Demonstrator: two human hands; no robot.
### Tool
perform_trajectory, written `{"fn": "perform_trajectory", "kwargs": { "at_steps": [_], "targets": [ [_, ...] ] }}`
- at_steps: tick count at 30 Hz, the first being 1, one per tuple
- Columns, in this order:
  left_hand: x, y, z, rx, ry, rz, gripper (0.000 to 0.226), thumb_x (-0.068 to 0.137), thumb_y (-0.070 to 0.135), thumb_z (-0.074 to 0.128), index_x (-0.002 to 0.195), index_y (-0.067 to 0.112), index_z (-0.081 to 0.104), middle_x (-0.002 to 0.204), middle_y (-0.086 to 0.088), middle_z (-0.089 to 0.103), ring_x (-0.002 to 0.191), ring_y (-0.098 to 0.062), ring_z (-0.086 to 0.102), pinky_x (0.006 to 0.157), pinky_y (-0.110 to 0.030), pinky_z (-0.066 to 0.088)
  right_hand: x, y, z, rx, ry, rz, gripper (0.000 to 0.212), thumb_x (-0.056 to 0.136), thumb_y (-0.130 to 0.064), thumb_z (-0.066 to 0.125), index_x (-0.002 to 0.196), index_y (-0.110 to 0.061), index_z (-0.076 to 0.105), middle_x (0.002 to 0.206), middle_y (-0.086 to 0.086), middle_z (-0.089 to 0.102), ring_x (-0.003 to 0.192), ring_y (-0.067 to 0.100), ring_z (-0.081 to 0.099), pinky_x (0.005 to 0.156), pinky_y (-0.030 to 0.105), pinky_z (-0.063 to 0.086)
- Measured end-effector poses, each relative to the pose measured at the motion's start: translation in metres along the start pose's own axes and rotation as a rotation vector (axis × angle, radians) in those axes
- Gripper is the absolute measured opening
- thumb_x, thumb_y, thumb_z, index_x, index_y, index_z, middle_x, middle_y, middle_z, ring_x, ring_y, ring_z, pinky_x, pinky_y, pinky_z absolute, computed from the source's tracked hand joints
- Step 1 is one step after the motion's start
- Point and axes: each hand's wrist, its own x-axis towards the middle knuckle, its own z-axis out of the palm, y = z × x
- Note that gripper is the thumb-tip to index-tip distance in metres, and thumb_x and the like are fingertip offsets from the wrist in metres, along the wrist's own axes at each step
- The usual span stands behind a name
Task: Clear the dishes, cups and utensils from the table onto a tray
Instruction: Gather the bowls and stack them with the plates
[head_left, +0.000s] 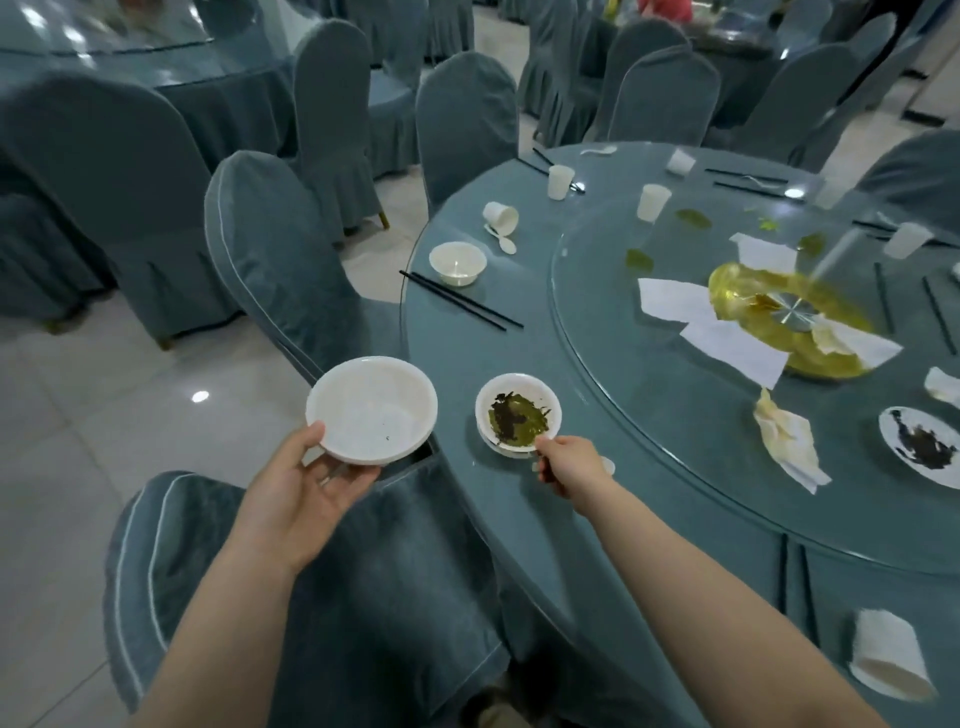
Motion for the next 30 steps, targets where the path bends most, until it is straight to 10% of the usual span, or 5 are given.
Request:
{"fn": "perform_trajectory", "kwargs": {
  "at_steps": [6, 14, 30],
  "targets": [
    [0.016, 0.004, -0.002, -0.035, 0.045, -0.014, 0.033, 0.093, 0.020, 0.055, 0.125, 0.013, 0.048, 0.116, -0.020, 0.060, 0.101, -0.034, 0.064, 0.059, -0.038, 0.059, 0.026, 0.014, 0.012, -0.206, 0.064, 0.065, 0.033, 0.084, -0.031, 0.054, 0.062, -0.008, 0.064, 0.052, 0.005, 0.061, 0.053, 0.024, 0.058, 0.065, 0.033, 0.051],
    [0.016, -0.005, -0.004, -0.021, 0.028, 0.008, 0.017, 0.093, 0.016, 0.054, 0.110, 0.018, 0.060, 0.111, -0.015, 0.061, 0.101, -0.033, 0.063, 0.062, -0.040, 0.060, 0.022, -0.005, 0.014, 0.113, 0.096, -0.005, 0.024, 0.083, -0.004, 0.046, 0.106, -0.008, 0.052, 0.067, 0.012, 0.066, 0.050, 0.020, 0.061, 0.054, 0.031, 0.048],
    [-0.022, -0.056, 0.018, 0.307, -0.226, 0.130, 0.027, 0.095, 0.027, 0.055, 0.120, 0.036, 0.060, 0.110, 0.000, 0.071, 0.098, -0.019, 0.069, 0.078, -0.038, 0.055, -0.121, -0.043, 0.000, 0.171, -0.191, -0.273, 0.034, 0.081, -0.002, 0.050, 0.106, -0.019, 0.066, 0.065, 0.003, 0.063, 0.047, 0.013, 0.050, 0.047, 0.022, 0.041]
  ]
}}
